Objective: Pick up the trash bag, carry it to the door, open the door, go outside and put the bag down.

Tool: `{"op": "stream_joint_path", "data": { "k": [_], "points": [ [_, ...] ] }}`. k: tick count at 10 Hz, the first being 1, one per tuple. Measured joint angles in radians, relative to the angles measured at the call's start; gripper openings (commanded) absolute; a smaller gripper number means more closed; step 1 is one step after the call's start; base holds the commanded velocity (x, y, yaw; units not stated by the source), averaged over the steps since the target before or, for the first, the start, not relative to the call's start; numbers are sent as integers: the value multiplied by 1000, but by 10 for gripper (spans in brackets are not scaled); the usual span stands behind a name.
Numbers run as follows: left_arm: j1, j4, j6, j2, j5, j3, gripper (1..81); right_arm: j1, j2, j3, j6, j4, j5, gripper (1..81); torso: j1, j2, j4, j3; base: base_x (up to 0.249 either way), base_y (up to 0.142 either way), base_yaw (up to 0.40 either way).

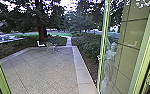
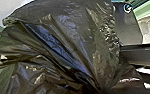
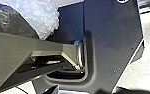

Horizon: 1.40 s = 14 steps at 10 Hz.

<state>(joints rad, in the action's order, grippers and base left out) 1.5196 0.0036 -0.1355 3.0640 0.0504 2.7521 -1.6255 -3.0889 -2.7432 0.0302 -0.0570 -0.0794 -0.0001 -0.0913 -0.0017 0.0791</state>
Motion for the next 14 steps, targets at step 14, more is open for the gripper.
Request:
{"op": "stream_joint_path", "data": {
  "k": [14],
  "points": [
    [-11,0,-2,0,-4,-1,10,16,3,-3,3,-8,-3,811,1,1,100,70,101,0,0]
  ]
}}
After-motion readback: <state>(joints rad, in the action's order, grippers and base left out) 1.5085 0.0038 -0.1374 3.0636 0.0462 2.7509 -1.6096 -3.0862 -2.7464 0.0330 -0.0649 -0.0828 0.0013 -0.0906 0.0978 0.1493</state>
